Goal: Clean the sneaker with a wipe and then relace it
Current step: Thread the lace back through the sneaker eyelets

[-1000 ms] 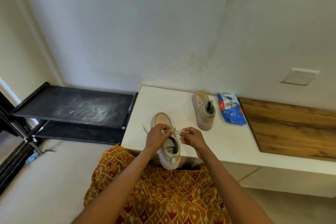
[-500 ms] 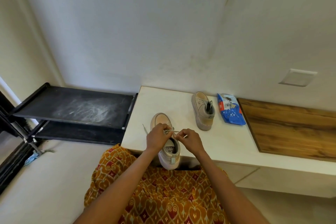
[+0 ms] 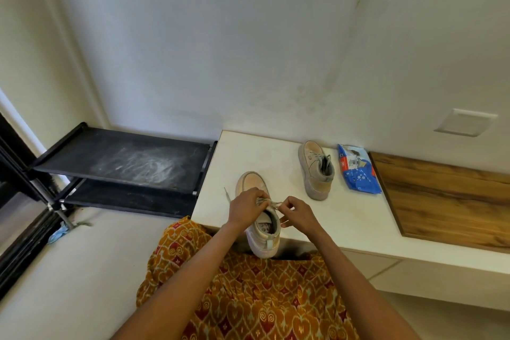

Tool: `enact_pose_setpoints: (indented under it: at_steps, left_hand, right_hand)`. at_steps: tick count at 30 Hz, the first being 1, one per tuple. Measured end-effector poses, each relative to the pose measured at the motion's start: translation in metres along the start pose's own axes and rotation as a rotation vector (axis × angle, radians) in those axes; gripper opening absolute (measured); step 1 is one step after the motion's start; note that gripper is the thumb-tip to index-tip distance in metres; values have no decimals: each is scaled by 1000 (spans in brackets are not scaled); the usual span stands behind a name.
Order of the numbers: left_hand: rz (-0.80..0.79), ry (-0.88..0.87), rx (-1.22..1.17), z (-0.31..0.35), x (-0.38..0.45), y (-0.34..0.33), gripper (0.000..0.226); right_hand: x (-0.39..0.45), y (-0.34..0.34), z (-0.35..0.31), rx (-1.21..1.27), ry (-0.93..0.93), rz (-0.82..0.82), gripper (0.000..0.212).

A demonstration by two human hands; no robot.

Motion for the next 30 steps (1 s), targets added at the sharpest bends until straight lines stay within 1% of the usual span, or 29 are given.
enact_pose_setpoints:
  at_steps: [3,4,5,7,9,10,12,14,15,17,18,21,22,23,24,25,26,28,30]
  left_hand:
    - [-7,-7,-35,-1,1,-2,22]
    - [-21,-9,-59,-2,2,-3,21]
    - [-36,-10,-82,-3,3,-5,21]
    - [-73,-14,-105,-4,5,-7,20]
    - [-104,-28,-99,-3,6,-8,20]
    - [-109,-36,-100,-2,6,-6,19]
    - [-108,-52,-109,-1,5,-4,18]
    - [-93,-55,-93,0,4,-3,21]
    - [-80,-42,-80,-1,4,-2,27]
    - [-85,39,-44,-6,5,1,44]
    - [-114,81,4,-9,6,4,46]
    - [-214,128,219,-10,13,14,39]
    - [-228,125,270,-8,15,19,36]
    - [-249,115,264,-5,17,24,37]
    - [-271,113,155,-2,18,28,40]
    - [-284,122,-57,1,17,33,42]
    - [-267,140,-330,4,14,40,43]
    - [-157,153,-840,7,10,55,48]
    - [-37,116,-1252,7,8,64,50]
  right_hand:
    - [-2,12,-16,-235,141,108,21]
    - [-2,14,-25,-272,197,118,26]
    - [-1,13,-33,-281,236,90,33]
    - [3,3,-45,-308,254,-35,42]
    - [11,-10,-46,-373,228,-145,42]
    - [13,-13,-44,-375,205,-171,42]
    - [15,-13,-35,-303,162,-178,39]
    - [15,-8,-28,-232,120,-138,34]
    - [14,-6,-25,-233,98,-99,30]
    - [13,-5,-23,-327,77,-9,23]
    - [12,-8,-22,-356,76,20,24]
    - [11,-14,-15,-304,76,54,24]
    - [11,-13,-13,-291,68,61,21]
    - [11,-13,-12,-293,61,64,19]
    - [12,-12,-13,-305,56,62,18]
    - [13,-12,-15,-318,57,58,17]
    - [14,-12,-16,-331,56,52,17]
    - [16,-13,-17,-339,51,39,19]
    - [17,-14,-17,-323,46,31,23]
Point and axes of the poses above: each hand's wrist, its own x-axis towards the middle knuckle, its own y-axis out of the back of the hand, z = x × y, the point moved 7 cm from there along x, towards the middle knuckle, and after that the axes turned 12 degrees about -z, right-handed, at the moved point
